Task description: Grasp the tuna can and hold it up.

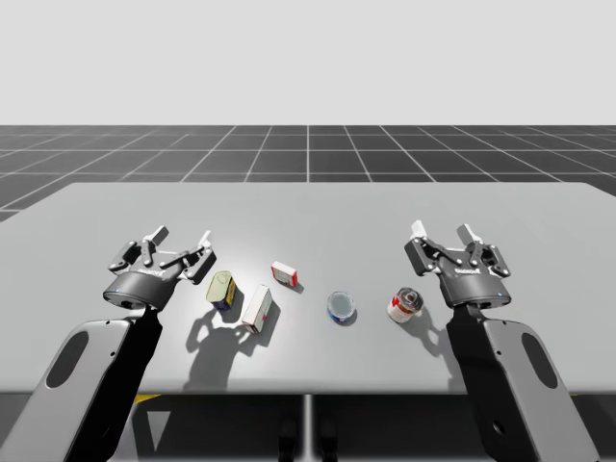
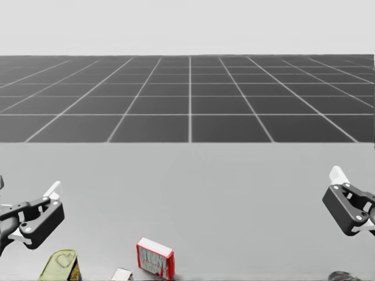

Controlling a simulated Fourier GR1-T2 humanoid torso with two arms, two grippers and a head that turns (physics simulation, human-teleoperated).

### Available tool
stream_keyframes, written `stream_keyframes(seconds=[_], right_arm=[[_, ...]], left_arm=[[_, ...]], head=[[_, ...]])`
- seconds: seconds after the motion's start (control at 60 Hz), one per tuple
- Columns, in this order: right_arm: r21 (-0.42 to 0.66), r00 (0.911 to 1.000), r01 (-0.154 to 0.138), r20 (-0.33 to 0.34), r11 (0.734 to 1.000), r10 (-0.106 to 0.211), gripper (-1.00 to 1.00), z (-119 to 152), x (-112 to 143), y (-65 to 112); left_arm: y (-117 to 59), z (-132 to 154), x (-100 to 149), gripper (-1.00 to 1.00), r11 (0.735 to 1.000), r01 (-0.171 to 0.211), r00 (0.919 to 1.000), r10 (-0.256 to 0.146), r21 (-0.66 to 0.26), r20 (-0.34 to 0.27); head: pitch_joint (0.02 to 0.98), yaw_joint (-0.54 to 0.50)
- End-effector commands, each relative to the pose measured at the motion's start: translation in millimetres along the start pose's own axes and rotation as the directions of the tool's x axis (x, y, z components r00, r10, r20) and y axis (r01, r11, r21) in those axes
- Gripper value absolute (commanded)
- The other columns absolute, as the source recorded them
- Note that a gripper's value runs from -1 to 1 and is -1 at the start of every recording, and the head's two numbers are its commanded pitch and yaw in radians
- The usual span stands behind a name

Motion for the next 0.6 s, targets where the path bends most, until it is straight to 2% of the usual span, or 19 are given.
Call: stream_keyframes(seconds=[0.017,0.317,0.55,0.6], right_arm=[[-0.003,1.0,-0.006,0.001,1.0,0.006,-1.0,0.0,0.3,-0.2],[-0.006,0.9999,-0.016,0.006,1.0,0.016,-1.0,-0.2,1.0,0.0],[-0.006,0.9997,-0.023,0.01,1.0,0.023,-1.0,0.0,2.8,0.9],[0.002,0.9999,-0.012,0.006,1.0,0.012,-1.0,0.4,3.9,2.2]], left_arm=[[0.4,-0.7,-0.3,-1.0,1.0,0.003,1.0,-0.003,0.0,0.0],[-0.5,-0.8,0.3,-1.0,1.0,0.007,1.0,-0.007,-0.007,0.002],[-2.7,-1.2,1.4,-1.0,1.0,0.007,1.0,-0.007,-0.011,0.003],[-2.9,-1.3,1.5,-1.0,1.0,0.007,1.0,-0.007,-0.011,0.003]], head=[[0.573,0.0],[0.798,-0.07],[0.903,-0.1],[0.91,-0.1]])
